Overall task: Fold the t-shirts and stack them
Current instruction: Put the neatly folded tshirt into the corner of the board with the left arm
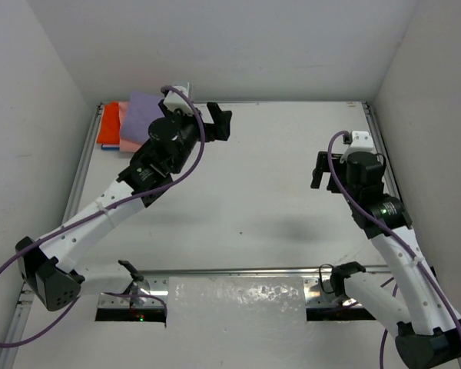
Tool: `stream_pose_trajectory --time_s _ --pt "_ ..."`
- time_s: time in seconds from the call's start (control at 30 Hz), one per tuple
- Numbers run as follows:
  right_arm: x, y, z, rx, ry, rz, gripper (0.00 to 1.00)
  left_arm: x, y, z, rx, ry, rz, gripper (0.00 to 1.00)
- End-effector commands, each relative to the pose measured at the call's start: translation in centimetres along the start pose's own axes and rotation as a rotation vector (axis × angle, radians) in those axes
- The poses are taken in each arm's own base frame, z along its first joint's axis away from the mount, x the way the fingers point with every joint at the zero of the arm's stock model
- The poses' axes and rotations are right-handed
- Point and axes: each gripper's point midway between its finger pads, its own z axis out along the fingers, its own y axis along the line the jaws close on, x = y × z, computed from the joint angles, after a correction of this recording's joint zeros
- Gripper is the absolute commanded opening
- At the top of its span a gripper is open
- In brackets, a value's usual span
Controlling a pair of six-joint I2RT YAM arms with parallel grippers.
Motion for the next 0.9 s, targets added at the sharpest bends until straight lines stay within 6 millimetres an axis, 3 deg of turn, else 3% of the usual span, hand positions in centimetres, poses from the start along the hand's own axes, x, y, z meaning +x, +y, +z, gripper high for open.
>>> stream_pose_trajectory --time_s 0.0,0.87 --pt "-0.9 0.6 0.3 -0.023 -0.033 -0.005 0.99 -2.9 -0.7 0.4 0.023 -0.075 -0.038 1.00" --pt "-1.4 1.3 1.3 -0.040 -0.022 0.004 0.99 -0.7 -1.5 1.7 0.051 -0.023 -0.060 1.00"
